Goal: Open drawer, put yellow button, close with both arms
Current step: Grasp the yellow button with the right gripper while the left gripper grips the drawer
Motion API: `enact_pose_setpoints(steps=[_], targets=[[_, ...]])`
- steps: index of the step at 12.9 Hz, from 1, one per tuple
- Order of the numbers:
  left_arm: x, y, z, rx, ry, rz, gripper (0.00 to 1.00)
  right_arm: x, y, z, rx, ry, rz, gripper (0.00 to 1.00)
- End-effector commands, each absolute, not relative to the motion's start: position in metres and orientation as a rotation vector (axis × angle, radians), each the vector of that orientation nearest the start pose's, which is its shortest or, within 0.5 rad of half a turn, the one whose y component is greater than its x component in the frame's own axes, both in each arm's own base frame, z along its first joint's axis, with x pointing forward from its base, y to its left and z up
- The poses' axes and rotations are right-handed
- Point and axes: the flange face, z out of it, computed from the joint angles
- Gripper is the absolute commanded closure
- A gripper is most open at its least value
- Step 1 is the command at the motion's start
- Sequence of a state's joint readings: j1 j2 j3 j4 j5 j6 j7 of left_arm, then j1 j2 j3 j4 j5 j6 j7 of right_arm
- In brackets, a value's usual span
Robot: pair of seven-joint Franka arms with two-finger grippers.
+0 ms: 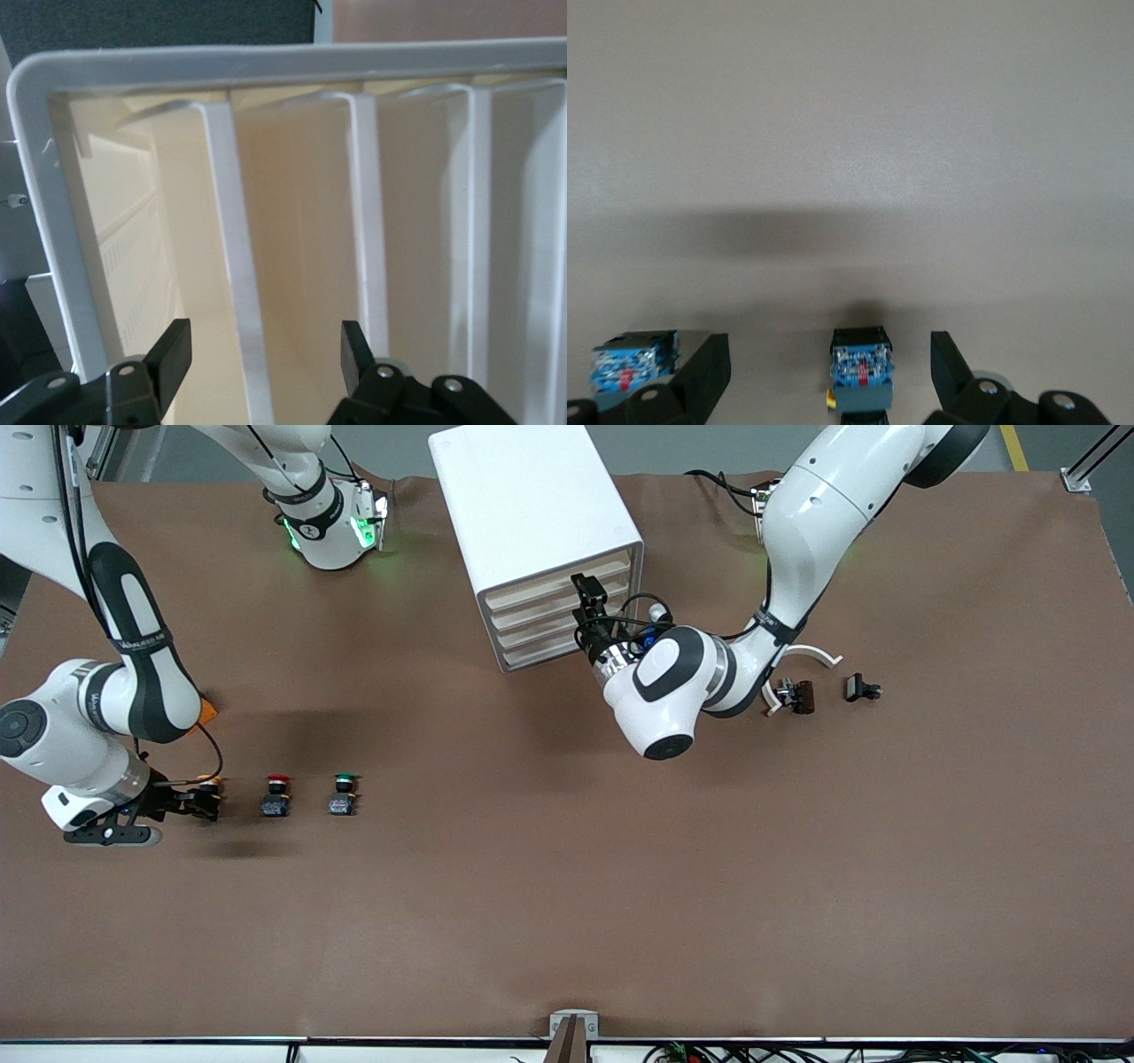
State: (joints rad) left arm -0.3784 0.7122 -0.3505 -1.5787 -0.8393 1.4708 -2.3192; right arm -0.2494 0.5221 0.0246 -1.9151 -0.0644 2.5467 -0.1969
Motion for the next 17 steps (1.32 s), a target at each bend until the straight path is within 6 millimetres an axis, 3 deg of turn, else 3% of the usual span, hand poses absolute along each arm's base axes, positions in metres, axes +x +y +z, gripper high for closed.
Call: enact_pose_setpoints(steps=[1,5,9,10,12,13,14,16,17], targets=[[0.428,-0.469,0.263,-1.21,-1.672,1.346,0.29,0.622,-0.149,0.215,-3.189,-0.095,-0.155,0.0],[0.421,-0.473,0.25,-1.195,-1.654,1.338,0.45,0.614,-0.161,0.197,-3.184,-0.056,-0.105,0.0],[0.422,-0.472,0.246,-1.174,-1.662,1.324,0.93,0.609,-0.166,0.186,-3.176,-0.034,-0.058,0.0],[0.425,-0.469,0.246,-1.14,-1.68,1.304,1.0,0.607,-0.166,0.184,-3.175,-0.035,-0.051,0.0],[0.435,-0.466,0.249,-1.13,-1.702,1.304,1.0,0.605,-0.165,0.177,-3.172,-0.042,-0.032,0.0],[0.443,-0.462,0.249,-1.121,-1.717,1.309,1.0,0.605,-0.165,0.177,-3.171,-0.064,-0.029,0.07],[0.452,-0.459,0.252,-1.117,-1.741,1.31,1.0,0.603,-0.17,0.177,-3.168,-0.095,-0.01,0.33],[0.472,-0.447,0.257,-1.098,-1.797,1.303,1.0,0.6,-0.178,0.176,-3.166,-0.08,0.005,1.0],[0.482,-0.443,0.261,-1.104,-1.819,1.307,1.0,0.6,-0.177,0.176,-3.167,-0.08,0.003,1.0]])
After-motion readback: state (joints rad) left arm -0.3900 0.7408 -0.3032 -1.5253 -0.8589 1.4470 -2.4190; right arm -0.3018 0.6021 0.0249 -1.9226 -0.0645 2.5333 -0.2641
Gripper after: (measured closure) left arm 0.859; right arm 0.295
